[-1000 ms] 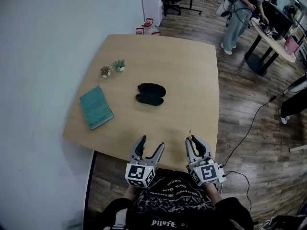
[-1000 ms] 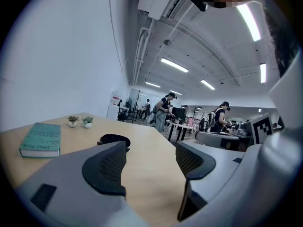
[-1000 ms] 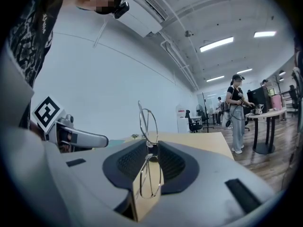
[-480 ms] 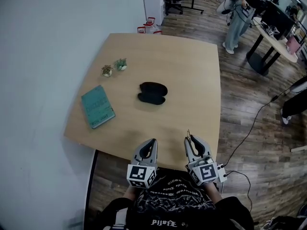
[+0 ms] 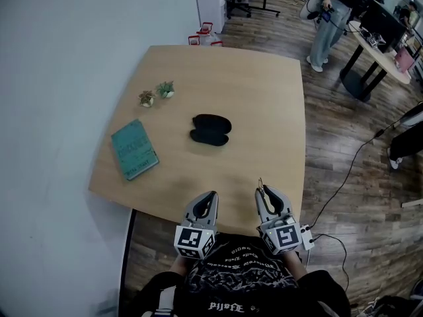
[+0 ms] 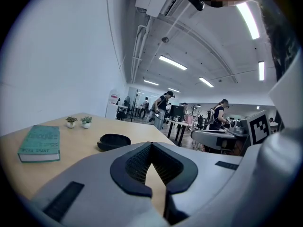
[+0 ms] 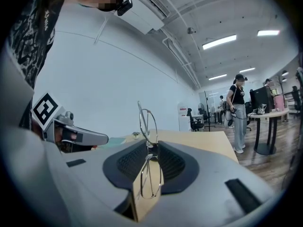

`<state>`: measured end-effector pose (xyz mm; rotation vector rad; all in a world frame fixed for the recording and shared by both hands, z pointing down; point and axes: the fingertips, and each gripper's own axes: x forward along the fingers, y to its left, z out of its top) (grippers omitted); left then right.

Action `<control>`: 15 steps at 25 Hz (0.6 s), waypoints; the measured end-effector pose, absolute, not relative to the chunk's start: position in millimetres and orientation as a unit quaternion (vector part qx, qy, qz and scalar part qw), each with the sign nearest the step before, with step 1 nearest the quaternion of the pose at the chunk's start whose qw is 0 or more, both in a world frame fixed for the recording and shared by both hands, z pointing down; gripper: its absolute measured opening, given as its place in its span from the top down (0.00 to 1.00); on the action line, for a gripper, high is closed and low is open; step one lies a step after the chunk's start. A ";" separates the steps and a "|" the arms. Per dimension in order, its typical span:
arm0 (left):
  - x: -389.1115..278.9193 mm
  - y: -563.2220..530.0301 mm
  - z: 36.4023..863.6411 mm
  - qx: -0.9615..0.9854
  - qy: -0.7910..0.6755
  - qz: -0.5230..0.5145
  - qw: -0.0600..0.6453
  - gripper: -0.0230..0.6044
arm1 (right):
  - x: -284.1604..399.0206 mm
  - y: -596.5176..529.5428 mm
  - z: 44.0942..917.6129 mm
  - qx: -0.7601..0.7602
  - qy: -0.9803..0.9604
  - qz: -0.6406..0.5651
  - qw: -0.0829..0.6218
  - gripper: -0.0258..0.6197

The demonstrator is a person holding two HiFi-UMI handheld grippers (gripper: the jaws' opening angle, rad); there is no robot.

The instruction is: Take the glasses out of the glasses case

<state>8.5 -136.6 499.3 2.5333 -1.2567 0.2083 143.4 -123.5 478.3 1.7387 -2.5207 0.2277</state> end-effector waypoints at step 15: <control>7.5 -159.4 507.7 0.882 -0.436 0.081 0.158 0.96 | 136.6 -150.0 485.7 0.557 -0.825 0.076 0.050 0.84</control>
